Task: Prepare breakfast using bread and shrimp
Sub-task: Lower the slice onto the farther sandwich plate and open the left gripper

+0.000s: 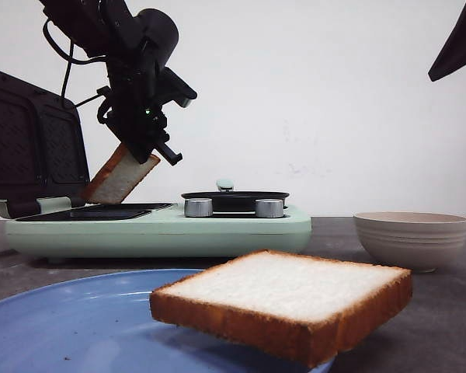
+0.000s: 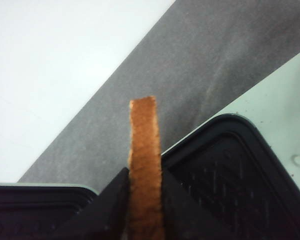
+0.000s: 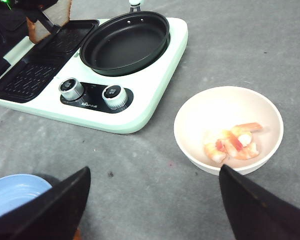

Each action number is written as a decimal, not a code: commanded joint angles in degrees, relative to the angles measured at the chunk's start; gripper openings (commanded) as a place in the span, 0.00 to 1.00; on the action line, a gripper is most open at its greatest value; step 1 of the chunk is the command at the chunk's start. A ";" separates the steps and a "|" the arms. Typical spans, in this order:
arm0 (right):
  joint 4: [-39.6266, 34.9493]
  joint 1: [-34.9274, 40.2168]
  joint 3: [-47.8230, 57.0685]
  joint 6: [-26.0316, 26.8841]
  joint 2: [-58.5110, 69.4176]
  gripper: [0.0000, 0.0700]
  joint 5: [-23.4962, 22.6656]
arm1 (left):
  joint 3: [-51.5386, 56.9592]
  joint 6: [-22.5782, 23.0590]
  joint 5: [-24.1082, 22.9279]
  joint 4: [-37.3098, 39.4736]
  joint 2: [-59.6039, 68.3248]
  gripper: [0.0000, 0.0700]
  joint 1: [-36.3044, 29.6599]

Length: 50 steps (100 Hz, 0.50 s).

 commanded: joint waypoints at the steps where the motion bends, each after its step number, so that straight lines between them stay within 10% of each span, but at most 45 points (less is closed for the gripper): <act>1: 0.35 0.26 0.85 -0.87 0.22 0.73 0.24 | 1.25 -0.79 0.57 0.59 1.16 0.34 -0.50; 9: 0.35 0.26 0.85 -0.85 0.22 0.73 0.22 | 1.25 -0.92 0.55 0.85 1.16 0.87 -0.81; 14: 0.35 0.26 0.85 -0.85 0.22 0.73 0.22 | 1.25 -0.90 0.39 1.09 1.16 1.00 -0.98; 50: 0.35 0.26 0.85 -0.85 0.24 0.73 0.35 | 4.17 -1.03 -2.38 -0.70 1.01 1.00 -3.34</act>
